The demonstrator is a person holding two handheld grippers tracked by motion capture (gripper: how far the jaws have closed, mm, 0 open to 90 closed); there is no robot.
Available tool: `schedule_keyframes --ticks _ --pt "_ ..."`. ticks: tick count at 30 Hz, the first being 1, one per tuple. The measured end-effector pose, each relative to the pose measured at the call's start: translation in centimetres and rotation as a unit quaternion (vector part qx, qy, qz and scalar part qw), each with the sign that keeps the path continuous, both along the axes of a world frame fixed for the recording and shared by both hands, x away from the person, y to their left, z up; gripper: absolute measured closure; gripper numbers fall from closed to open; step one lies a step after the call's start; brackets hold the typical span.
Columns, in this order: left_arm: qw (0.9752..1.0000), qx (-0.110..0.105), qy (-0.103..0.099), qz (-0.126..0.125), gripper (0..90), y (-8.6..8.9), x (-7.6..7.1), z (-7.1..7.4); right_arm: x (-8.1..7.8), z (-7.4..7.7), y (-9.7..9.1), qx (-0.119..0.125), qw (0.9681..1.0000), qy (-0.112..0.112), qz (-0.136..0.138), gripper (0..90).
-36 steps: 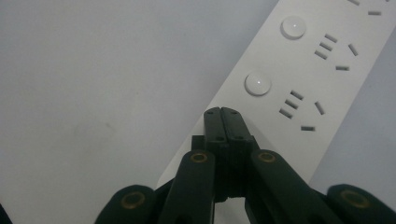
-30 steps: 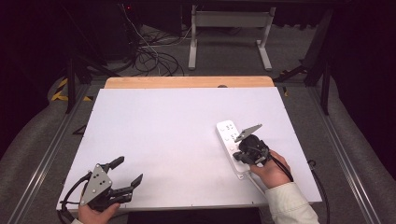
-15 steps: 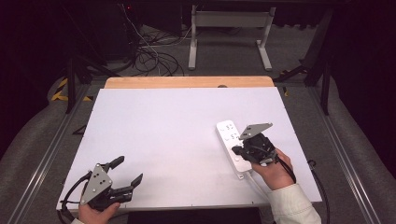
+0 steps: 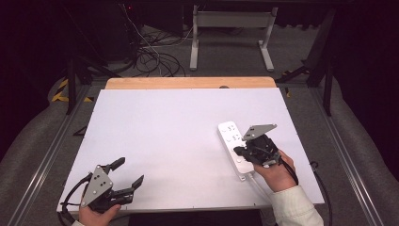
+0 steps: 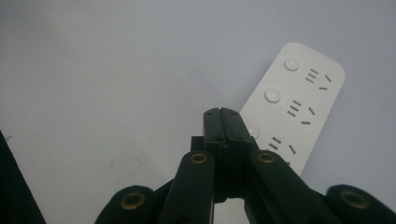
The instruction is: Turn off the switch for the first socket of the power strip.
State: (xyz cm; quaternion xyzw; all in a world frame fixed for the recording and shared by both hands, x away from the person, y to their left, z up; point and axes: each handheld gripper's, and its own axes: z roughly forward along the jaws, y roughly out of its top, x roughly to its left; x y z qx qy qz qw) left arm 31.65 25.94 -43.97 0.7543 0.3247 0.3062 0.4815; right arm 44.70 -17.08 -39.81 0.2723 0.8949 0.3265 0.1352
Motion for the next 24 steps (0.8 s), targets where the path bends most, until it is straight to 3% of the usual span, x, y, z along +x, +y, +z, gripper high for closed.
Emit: schedule_keyframes --ticks 6,12,19,24 --pt "1.0 0.001 -0.002 0.0 20.6 0.1 0.0 0.0 -0.4 0.4 0.2 0.011 0.9998 -0.011 0.011 90.0" --pt "1.0 0.0 -0.002 0.0 20.6 0.0 0.0 0.0 -0.7 1.0 -0.1 0.03 0.9991 -0.026 0.017 62.5" --pt "1.0 0.001 -0.001 0.001 20.6 0.1 -0.1 0.0 -1.0 1.7 -0.8 0.054 0.9977 -0.035 0.02 41.1" --pt "1.0 0.001 -0.001 0.001 20.6 0.0 -0.1 0.0 -1.2 2.1 -1.2 0.069 0.9967 -0.038 0.022 32.6"
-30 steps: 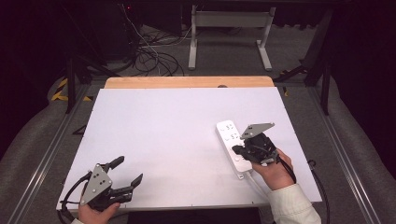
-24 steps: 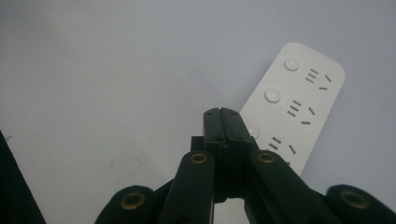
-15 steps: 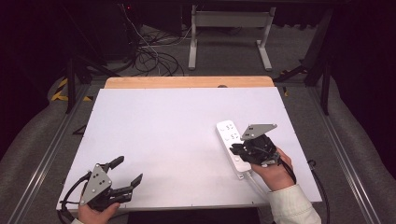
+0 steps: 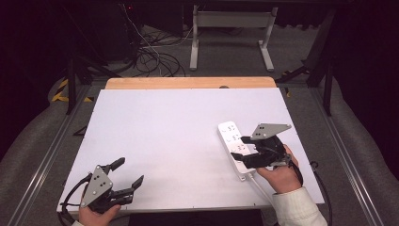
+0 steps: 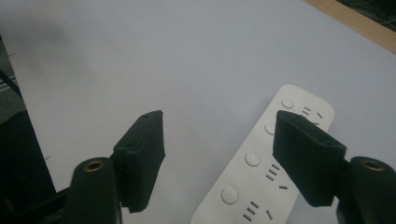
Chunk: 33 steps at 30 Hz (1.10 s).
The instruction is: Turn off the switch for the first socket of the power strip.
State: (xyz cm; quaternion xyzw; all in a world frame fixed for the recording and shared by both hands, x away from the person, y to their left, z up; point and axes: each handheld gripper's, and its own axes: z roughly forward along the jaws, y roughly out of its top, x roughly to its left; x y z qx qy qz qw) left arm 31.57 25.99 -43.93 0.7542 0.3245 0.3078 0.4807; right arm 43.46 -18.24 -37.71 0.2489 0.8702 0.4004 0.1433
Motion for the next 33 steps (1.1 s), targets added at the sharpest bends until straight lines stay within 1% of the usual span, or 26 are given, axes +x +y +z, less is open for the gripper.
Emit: schedule_keyframes --ticks 2,6,8,11,12,14,16,18,20,22,27,30,33 --pt "1.0 0.0 0.0 0.0 20.6 0.0 0.0 0.0 -0.1 0.2 -0.1 0.007 1.0 -0.003 0.0 27.4" --pt "1.0 0.0 -0.001 0.0 20.6 0.0 0.0 0.0 -0.3 0.4 -0.4 0.012 0.9999 -0.01 -0.003 17.8" --pt "1.0 -0.005 0.001 0.001 20.6 0.0 0.0 0.0 -0.4 0.4 -0.6 0.018 0.9998 -0.013 -0.002 13.8" --pt "1.0 -0.001 -0.002 0.0 20.6 0.1 0.0 0.0 -0.6 0.3 -1.1 0.031 0.9994 -0.016 0.001 8.4" --pt "1.0 -0.001 -0.002 0.0 20.6 0.1 0.0 0.0 -0.7 0.3 -1.3 0.04 0.9991 -0.016 0.002 5.8" --pt "1.0 -0.002 0.0 0.001 20.6 0.1 0.0 0.0 -0.9 0.2 -1.7 0.052 0.9985 -0.014 0.006 3.4" --pt "1.0 -0.005 0.001 0.001 20.6 0.1 -0.1 0.0 -1.1 0.1 -2.1 0.058 0.9982 -0.018 0.005 0.5" --pt "1.0 -0.003 0.0 0.001 20.6 0.1 0.0 0.0 -1.4 0.0 -2.7 0.063 0.9978 -0.022 0.002 0.5" --pt "1.0 -0.005 0.001 0.002 20.6 0.0 0.0 0.0 -1.6 -0.1 -3.3 0.071 0.9971 -0.027 0.0 0.0" --pt "1.0 -0.005 0.001 0.002 20.6 0.0 0.0 0.0 -1.7 -0.4 -4.0 0.08 0.9965 -0.024 -0.003 0.0" --pt "1.0 -0.005 0.001 0.003 20.6 0.0 0.0 0.0 -2.1 -1.4 -5.4 0.102 0.9944 -0.026 -0.009 0.0" --pt "1.0 -0.005 0.001 0.003 20.5 0.0 0.0 0.0 -2.3 -2.1 -6.1 0.107 0.9938 -0.027 -0.009 0.0" --pt "1.0 -0.006 0.001 0.003 20.6 0.0 0.0 -0.1 -2.5 -2.6 -6.6 0.108 0.9935 -0.032 -0.012 0.0"
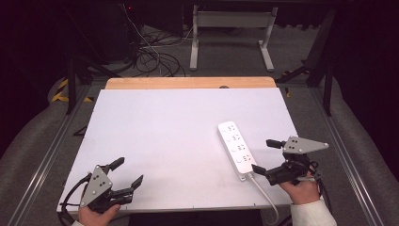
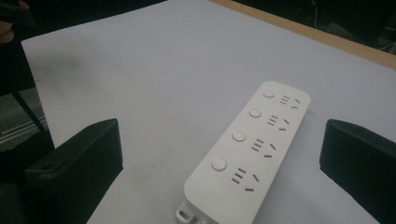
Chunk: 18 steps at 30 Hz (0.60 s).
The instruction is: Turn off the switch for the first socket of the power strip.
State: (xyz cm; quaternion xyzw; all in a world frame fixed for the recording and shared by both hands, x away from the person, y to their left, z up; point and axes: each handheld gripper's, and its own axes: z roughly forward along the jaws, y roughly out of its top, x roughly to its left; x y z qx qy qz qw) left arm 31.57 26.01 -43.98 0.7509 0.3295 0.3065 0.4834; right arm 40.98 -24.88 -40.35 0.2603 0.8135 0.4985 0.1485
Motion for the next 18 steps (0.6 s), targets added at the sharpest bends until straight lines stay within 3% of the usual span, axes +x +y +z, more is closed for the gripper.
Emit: schedule_keyframes --ticks 11,18 --pt "1.0 0.002 -0.002 0.004 20.3 0.1 0.0 0.0 -0.6 -1.9 -1.5 -0.008 0.9998 -0.007 -0.019 0.0" --pt "1.0 0.006 -0.004 0.003 20.3 0.1 0.1 0.0 -0.6 -3.4 -2.1 -0.015 0.9994 0.001 -0.032 0.0"
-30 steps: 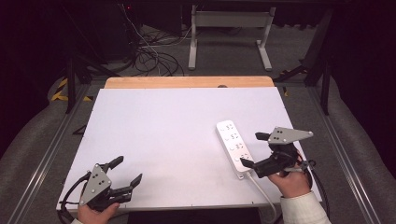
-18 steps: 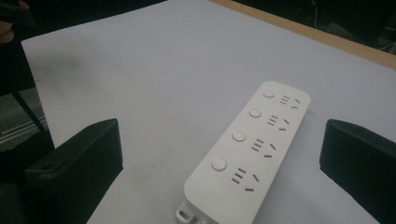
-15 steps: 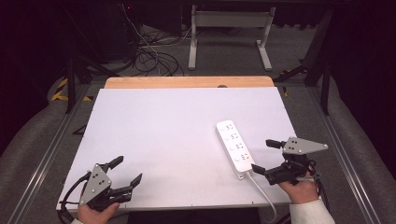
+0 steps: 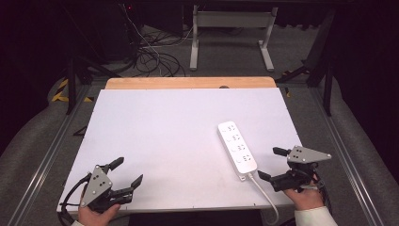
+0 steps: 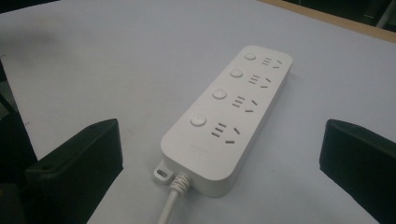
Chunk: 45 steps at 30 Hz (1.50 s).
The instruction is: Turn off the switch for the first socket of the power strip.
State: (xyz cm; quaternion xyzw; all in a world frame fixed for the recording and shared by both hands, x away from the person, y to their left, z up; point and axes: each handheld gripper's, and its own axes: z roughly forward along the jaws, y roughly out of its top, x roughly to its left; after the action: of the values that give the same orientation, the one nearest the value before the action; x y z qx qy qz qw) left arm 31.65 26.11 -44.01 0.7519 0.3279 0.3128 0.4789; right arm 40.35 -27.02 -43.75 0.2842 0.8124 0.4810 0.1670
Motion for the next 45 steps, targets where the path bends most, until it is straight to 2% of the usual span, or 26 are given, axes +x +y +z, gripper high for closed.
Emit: schedule_keyframes --ticks 13,19,26,29,33,36,45 --pt "1.0 -0.001 0.005 0.003 19.0 0.1 0.1 -0.1 0.3 -2.8 -1.2 0.016 0.9993 0.034 -0.008 0.0" --pt "0.9998 -0.007 0.016 0.002 18.2 0.2 0.4 -0.4 0.2 -4.1 -1.3 0.005 0.9974 0.071 -0.011 0.0" --pt "0.9998 -0.004 0.018 -0.004 18.2 0.2 0.4 -0.4 0.0 -5.0 -1.3 -0.02 0.9956 0.09 -0.014 0.0" --pt "0.9998 -0.006 0.018 -0.003 18.1 0.2 0.4 -0.4 0.2 -4.9 -1.1 -0.027 0.996 0.083 -0.015 0.0" --pt "0.9999 0.0 0.011 -0.001 18.1 0.2 0.4 -0.4 0.2 -4.5 -0.9 -0.031 0.9977 0.058 -0.016 0.0" --pt "0.9999 -0.003 0.012 -0.001 18.1 0.2 0.4 -0.4 -0.1 -4.2 -0.8 -0.029 0.9985 0.044 -0.013 0.0" --pt "0.9999 -0.001 0.01 -0.001 18.1 0.2 0.4 -0.4 -0.3 -4.0 -0.8 -0.025 0.9988 0.04 -0.009 0.0"
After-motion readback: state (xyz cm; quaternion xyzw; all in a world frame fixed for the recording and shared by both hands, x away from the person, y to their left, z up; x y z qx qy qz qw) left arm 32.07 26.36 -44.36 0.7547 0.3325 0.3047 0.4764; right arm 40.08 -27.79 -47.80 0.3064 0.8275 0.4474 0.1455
